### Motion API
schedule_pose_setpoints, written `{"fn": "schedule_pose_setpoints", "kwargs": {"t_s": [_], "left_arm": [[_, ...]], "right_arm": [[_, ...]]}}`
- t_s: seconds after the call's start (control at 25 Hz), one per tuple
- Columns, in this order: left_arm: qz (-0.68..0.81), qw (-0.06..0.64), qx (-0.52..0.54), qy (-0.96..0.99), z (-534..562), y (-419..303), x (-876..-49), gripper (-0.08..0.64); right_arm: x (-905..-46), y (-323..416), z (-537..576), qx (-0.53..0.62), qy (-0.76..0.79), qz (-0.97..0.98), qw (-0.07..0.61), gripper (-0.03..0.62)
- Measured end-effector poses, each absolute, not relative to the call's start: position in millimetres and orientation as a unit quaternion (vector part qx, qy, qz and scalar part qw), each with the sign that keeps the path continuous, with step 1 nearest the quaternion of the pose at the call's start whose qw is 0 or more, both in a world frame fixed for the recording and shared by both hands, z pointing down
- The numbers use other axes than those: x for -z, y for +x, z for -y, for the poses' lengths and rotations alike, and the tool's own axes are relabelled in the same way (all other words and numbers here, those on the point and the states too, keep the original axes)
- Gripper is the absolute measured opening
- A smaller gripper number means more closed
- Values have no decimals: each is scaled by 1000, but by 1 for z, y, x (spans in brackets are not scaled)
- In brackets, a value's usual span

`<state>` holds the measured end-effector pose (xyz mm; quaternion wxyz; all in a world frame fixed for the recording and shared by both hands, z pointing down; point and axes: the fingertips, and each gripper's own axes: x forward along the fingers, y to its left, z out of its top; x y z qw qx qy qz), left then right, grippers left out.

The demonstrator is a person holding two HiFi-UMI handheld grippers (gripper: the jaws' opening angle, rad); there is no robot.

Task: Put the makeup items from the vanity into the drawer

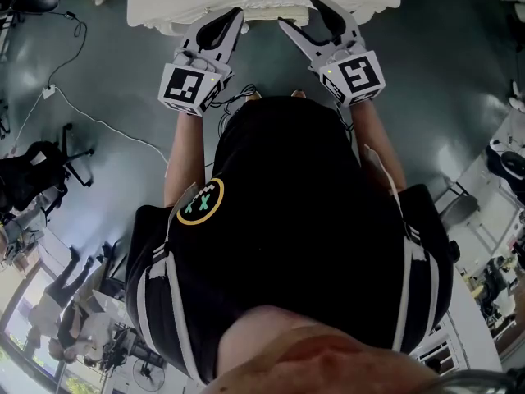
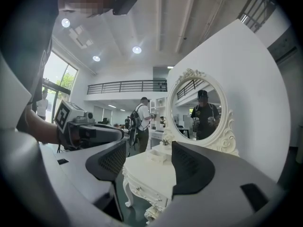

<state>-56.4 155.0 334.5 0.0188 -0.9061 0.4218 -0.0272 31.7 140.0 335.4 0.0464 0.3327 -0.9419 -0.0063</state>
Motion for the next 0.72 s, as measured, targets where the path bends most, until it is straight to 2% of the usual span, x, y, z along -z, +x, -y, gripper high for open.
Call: {"fn": "schedule_pose_setpoints", "kwargs": {"t_s": [0.32, 0.72], "left_arm": [[-421, 18, 28, -906, -153, -53, -335, 18], [-430, 14, 35, -902, -153, -38, -336, 18]], "right_arm": [[-350, 36, -131, 1, 344, 936, 73, 592], [-356, 56, -129, -3, 341, 937, 77, 598]]}}
